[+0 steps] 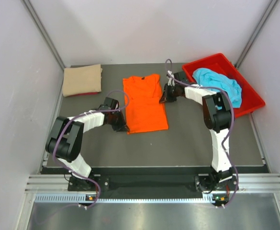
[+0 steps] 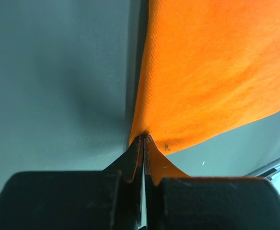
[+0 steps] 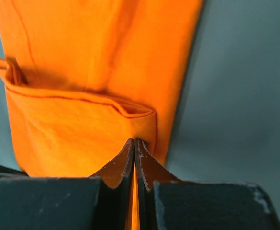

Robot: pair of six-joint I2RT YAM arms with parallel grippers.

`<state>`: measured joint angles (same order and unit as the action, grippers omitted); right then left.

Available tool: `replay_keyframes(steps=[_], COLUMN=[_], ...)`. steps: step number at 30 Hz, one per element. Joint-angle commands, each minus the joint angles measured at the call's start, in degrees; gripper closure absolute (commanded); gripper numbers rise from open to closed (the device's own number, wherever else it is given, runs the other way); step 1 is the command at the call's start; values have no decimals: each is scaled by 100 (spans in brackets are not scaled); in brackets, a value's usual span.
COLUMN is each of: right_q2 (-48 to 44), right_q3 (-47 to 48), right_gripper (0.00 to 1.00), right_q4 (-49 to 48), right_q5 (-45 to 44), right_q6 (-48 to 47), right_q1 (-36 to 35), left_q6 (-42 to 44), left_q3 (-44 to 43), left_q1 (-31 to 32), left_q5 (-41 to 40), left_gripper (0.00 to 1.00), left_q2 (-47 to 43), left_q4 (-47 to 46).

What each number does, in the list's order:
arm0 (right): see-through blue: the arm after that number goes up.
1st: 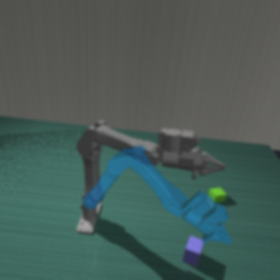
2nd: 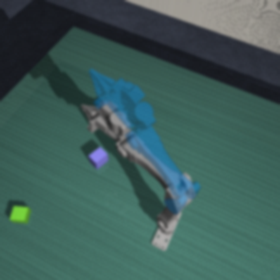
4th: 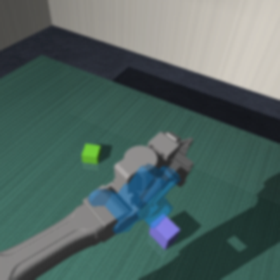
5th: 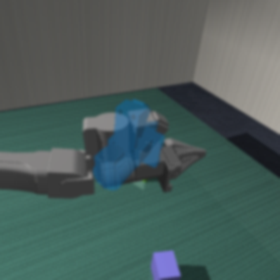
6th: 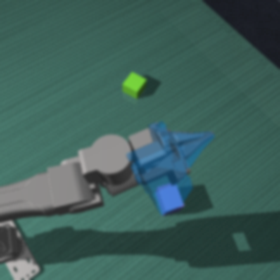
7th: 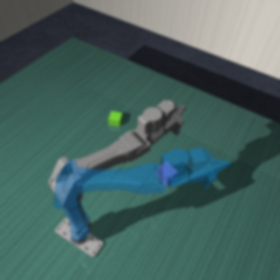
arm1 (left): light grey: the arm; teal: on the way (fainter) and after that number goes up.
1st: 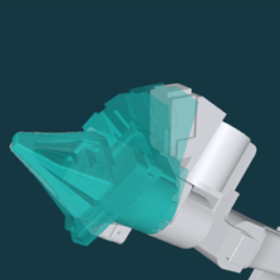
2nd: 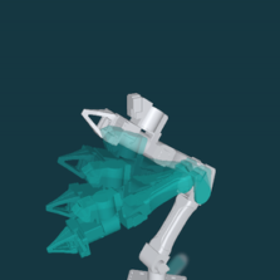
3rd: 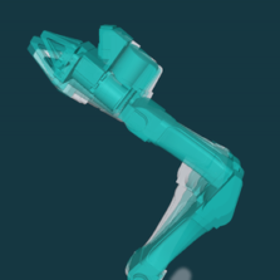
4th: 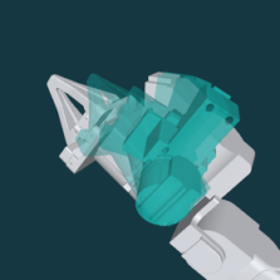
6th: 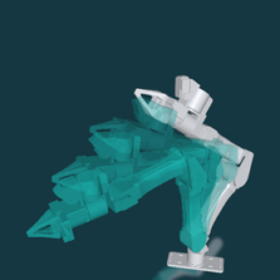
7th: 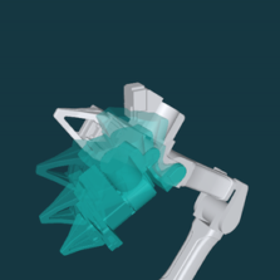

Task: Fold and stack the t-shirts
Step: Fold the tshirt

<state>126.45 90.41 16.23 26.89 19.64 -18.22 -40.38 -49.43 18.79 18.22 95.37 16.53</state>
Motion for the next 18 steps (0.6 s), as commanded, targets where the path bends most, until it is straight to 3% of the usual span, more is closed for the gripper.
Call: replay_keyframes(steps=[1,7,18], right_q2=[143,-295,-1395], right_q3=[188,-23,-1051], right_gripper=[100,100,97], right_q4=[-181,-331,-462], right_q5=[-387,-273,-36], right_q6=[145,207,93], right_q1=[222,292,108], left_q6=[109,100,259], left_q3=[144,4,-1157], left_q1=[37,37,37], left_q5=[-617,-504,-468], left_gripper=[99,99,92], left_q2=[86,52,-300], left_q4=[148,236,1071])
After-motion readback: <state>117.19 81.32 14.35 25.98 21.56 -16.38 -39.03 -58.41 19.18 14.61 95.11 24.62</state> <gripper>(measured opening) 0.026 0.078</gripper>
